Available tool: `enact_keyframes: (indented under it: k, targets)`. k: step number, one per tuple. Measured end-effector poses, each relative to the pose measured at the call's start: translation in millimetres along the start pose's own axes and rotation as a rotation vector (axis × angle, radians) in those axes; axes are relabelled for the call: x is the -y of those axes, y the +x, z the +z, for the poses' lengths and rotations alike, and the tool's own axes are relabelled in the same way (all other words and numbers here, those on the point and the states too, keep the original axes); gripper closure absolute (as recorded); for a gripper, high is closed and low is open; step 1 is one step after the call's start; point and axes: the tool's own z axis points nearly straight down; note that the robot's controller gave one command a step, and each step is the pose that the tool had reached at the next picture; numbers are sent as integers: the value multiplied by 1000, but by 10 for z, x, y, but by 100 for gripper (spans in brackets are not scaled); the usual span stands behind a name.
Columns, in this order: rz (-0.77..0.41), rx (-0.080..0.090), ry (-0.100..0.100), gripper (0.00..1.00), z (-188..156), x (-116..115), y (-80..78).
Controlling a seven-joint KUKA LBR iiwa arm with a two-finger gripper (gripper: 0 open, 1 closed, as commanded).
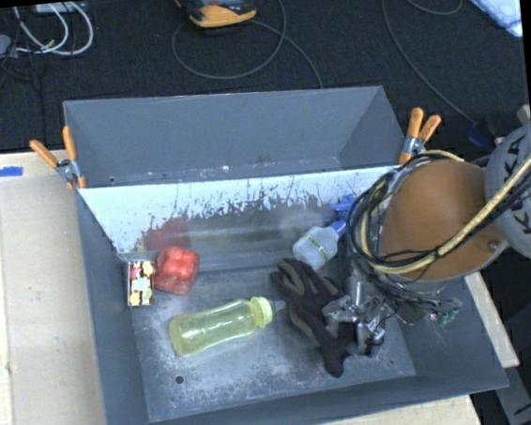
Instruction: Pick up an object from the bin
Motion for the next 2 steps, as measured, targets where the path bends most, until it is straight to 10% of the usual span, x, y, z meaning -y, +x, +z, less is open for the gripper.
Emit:
enact_keyframes:
  k: [2]
  targets:
    - [13, -8, -7, 100, -1026, -139, -33]
